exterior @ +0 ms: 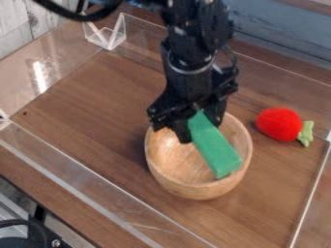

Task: Put the green block in the brown bowl

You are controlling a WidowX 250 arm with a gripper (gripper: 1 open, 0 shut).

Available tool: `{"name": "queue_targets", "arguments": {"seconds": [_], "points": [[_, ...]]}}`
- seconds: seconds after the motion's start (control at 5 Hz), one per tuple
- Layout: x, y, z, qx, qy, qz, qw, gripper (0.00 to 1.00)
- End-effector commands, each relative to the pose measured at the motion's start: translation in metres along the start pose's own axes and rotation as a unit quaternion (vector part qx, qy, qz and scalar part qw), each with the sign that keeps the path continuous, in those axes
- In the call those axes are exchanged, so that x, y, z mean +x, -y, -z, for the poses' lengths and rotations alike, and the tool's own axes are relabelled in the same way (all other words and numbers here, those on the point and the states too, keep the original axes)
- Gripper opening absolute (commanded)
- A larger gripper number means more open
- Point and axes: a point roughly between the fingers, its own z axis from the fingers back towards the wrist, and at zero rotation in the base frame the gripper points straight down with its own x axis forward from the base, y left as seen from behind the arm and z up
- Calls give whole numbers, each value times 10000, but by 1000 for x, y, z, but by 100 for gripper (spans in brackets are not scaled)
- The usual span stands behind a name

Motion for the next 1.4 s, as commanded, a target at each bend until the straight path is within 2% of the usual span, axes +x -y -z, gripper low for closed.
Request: {"name": "queue_targets", "arguments": {"seconds": [0.0,0.2,0.4,0.6,0.8,1.0,1.2], "points": [[-4,5,-8,-345,194,439,9982,0],[-3,6,-10,-519,327,922,9939,0],[-3,7,-12,-581,449,1418,9872,0],[-4,8,-12,-623,545,2025,9758,0],[-6,8,-10,-516,613,2485,9653,0],[-8,6,-6,-336,625,2787,9578,0],[-11,4,-2,-159,574,2884,9557,0]]}}
